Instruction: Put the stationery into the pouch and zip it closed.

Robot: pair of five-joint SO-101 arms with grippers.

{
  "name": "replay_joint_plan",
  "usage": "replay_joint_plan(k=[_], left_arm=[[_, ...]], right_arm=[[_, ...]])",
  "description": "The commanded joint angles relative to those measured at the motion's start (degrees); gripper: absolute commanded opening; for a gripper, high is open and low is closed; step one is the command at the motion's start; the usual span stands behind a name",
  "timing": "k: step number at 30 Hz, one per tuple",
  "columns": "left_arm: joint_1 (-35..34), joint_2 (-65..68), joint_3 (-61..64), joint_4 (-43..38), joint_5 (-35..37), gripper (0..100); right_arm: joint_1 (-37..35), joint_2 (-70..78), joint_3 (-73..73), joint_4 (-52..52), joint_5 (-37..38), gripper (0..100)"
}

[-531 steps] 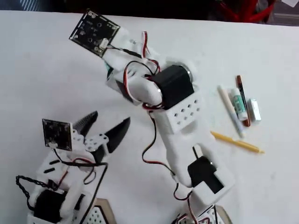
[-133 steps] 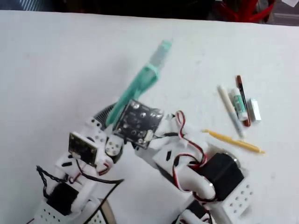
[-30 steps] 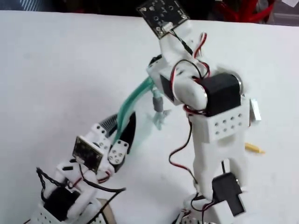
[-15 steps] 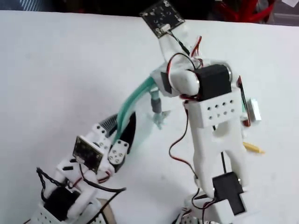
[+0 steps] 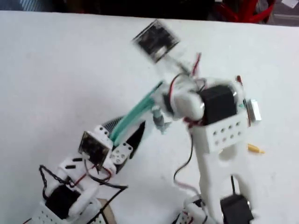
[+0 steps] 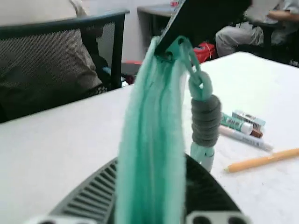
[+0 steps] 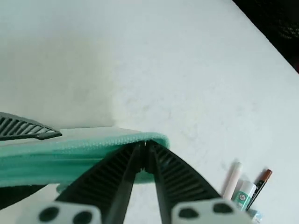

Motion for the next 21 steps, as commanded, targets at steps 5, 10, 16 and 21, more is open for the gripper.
replay_joint_plan(k=[5,10,16,21], left_arm=[[0.92,-0.31,-0.18,0.62,-0.44,16],[0.66,-0.31,-0.18,0.62,-0.44,16],[0.66,-0.31,0.79,0.09,-0.53,16],[0.57,-0.31,0.97,-0.62,-0.53,16]], right_arm=[[-4.26,3.3,2.55,0.84,1.32,2.1],[-4.62,4.26,3.34,1.19,0.97,11.4],[-4.79,4.09,6.86,1.19,-1.05,21.1],[-4.88,3.82,6.95,1.19,-1.05,29.3]])
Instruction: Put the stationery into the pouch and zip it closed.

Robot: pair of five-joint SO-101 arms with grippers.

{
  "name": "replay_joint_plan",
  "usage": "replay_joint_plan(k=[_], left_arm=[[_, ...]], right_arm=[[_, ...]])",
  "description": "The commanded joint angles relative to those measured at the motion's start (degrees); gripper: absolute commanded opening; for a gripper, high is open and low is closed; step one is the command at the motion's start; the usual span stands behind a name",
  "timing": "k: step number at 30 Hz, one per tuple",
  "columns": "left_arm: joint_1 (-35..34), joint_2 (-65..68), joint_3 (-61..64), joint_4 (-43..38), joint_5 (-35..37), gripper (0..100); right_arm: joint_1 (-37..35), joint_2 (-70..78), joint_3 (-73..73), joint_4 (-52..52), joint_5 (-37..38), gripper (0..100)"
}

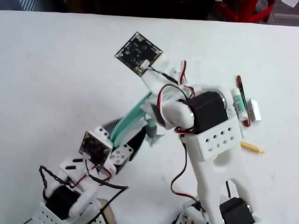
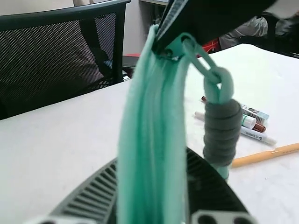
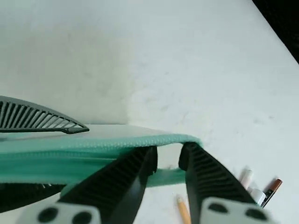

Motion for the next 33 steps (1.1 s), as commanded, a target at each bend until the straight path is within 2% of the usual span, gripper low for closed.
replay_joint_plan(k=[1,7,16,22,26,30,33], left_arm=[[0.57,0.13,0.0,-1.14,-0.53,16],[0.48,0.13,-0.18,-0.88,-0.35,16],[-1.45,0.13,-0.35,-0.88,-0.44,16],[-3.21,0.13,-0.44,-1.23,-0.62,8],[-3.21,0.13,0.0,-2.9,-1.41,3],[-2.86,0.13,0.0,-2.73,-2.9,2],[-2.77,0.13,0.09,-2.73,-2.99,2]], right_arm=[[-0.92,2.33,3.69,1.27,-0.44,31.1],[-5.93,-1.45,3.78,1.19,-0.18,33.5],[-5.93,-2.15,3.34,0.84,-0.18,34.1],[-0.66,-2.24,-0.09,-1.27,-0.53,20.4],[-0.57,-2.42,-0.62,1.01,-0.53,14.6],[-0.66,-2.42,0.79,1.01,-0.62,1.4],[-0.84,-2.42,2.11,1.01,-0.62,2.6]])
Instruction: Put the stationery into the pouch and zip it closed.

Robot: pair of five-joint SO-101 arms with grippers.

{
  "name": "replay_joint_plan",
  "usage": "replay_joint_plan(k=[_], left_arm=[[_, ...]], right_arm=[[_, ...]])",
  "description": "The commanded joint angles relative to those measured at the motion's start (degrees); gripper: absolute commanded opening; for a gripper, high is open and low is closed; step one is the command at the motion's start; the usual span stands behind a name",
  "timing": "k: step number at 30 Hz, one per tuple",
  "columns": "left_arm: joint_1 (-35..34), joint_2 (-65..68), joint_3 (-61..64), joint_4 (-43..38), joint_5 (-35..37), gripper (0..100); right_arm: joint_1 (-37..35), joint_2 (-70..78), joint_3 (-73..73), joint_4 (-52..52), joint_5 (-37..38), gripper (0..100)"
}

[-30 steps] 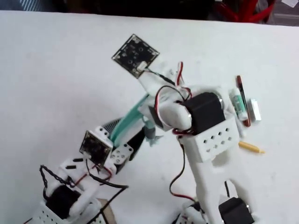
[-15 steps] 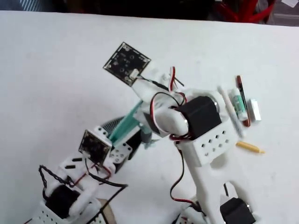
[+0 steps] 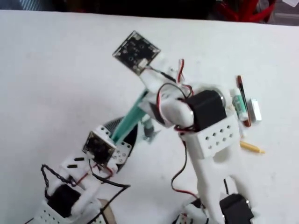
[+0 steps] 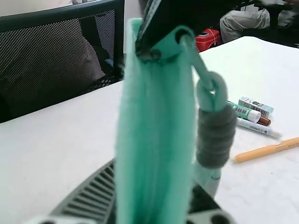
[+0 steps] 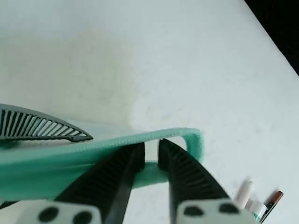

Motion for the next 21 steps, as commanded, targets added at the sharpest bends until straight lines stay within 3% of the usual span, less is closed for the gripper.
replay_joint_plan(k=[1,8,13,17,19,21], left_arm=[[-0.57,-0.48,-0.44,-1.49,-0.53,2],[-0.92,-0.48,-0.44,-1.49,-0.7,2],[-1.01,-0.48,-0.44,-1.49,-0.7,2],[-0.75,-0.48,0.18,-1.85,-0.7,2],[-0.57,-0.48,0.26,-1.85,-0.7,2],[-1.01,-0.48,0.18,-1.85,-0.44,2]], right_arm=[[-0.57,0.13,3.08,1.63,-0.44,1.6],[-7.34,-0.22,3.43,1.98,-3.69,1.7],[-14.11,-0.13,12.84,1.98,-5.01,1.7],[-14.2,-0.31,16.0,1.98,-4.22,2.9],[-13.58,-0.92,16.18,2.07,-4.4,12.1],[-13.41,-1.71,16.62,2.15,-5.63,31.8]])
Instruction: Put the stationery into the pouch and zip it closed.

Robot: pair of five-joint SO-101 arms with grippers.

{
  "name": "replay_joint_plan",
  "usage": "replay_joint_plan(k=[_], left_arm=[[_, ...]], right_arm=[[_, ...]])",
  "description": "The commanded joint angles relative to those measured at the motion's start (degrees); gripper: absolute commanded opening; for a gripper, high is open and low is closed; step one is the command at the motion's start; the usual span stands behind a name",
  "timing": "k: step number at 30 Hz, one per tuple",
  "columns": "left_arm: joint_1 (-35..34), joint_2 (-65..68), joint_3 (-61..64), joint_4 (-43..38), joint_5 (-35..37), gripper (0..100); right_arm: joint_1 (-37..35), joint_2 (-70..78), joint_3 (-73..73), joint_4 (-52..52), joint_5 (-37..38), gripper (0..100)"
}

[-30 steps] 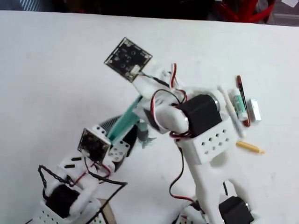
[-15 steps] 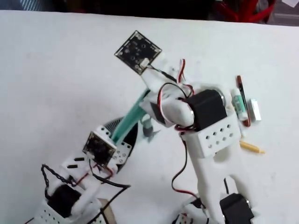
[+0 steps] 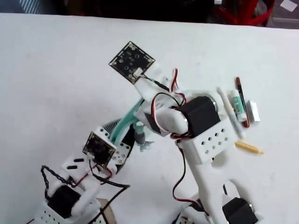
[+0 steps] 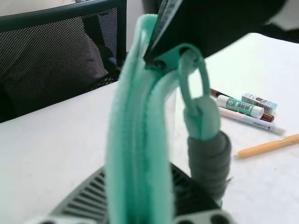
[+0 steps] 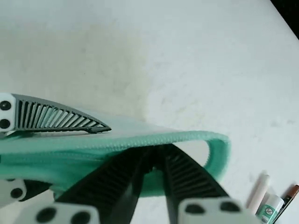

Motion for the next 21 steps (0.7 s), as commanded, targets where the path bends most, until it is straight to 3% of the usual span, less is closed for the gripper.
replay_joint_plan(k=[1,3,6,12,16,21], left_arm=[[-1.1,-0.48,-1.14,-2.02,-0.18,2],[-1.1,-0.48,-1.23,-2.02,-0.09,2],[-1.1,-0.48,-1.14,-1.85,-0.18,4],[-2.68,-0.48,-3.69,1.67,5.71,23],[-2.77,-0.48,-9.76,9.76,6.07,24],[-0.13,-0.48,-10.2,11.25,3.52,24]], right_arm=[[-5.23,0.22,7.65,2.33,-2.55,41.3],[-5.58,-0.92,7.82,2.24,-1.58,48.5],[-6.55,-2.15,7.56,2.24,1.41,44.2],[-5.32,-1.98,5.27,2.15,1.76,46.5],[-3.12,-1.8,1.58,2.15,1.76,46.5],[-2.95,-1.8,1.05,2.07,1.41,46.5]])
